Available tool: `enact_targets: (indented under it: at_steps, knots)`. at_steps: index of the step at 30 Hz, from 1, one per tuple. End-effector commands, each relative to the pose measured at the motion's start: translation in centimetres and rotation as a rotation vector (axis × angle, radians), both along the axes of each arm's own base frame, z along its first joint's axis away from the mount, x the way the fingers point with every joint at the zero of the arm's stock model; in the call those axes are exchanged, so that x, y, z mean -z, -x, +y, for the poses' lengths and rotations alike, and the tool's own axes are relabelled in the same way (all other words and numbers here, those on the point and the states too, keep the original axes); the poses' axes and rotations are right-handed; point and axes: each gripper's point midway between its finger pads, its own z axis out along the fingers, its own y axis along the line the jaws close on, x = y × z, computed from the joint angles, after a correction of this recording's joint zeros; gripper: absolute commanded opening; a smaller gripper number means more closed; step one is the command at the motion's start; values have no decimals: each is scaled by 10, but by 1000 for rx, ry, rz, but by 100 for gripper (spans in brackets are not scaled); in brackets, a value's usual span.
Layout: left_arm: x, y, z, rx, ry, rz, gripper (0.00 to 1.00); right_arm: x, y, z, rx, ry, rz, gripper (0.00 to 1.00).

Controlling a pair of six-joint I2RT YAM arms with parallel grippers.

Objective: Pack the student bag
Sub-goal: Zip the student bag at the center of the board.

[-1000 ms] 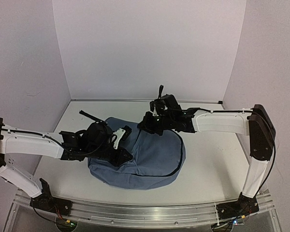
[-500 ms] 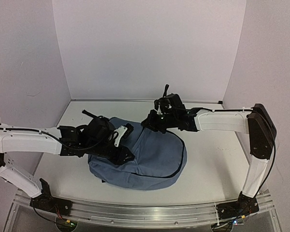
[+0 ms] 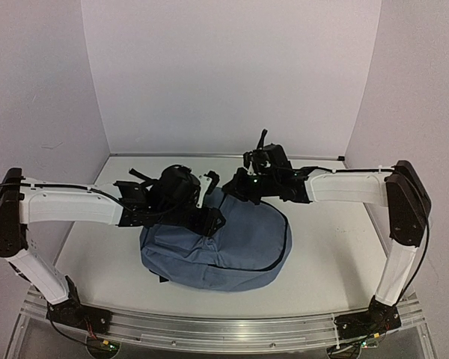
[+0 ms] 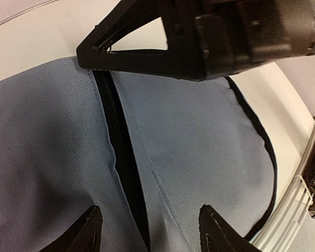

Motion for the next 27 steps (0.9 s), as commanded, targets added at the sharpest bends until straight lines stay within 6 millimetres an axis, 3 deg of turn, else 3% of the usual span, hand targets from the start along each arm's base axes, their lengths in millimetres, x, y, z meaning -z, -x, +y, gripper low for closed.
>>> enact_targets:
  at_steps: [1, 4, 11, 15, 19, 27]
  knots:
    - [-25, -25, -15, -37, 29, -99, 62, -54, -15, -10, 49, -89, -124, 0]
    - [-24, -32, -21, -37, 19, -109, 61, -54, -14, -9, 47, -93, -122, 0]
    - [-16, -39, -27, -39, -6, -112, 48, -55, -14, -9, 45, -94, -124, 0]
    - [-10, -41, -26, -51, -22, -106, 21, -53, -14, -9, 47, -92, -120, 0]
    - [-1, -39, -22, -55, -45, -89, 1, -53, -15, -10, 52, -90, -123, 0]
    - [20, -19, -12, -10, -62, -21, 0, -58, -22, -15, 94, -81, -145, 0]
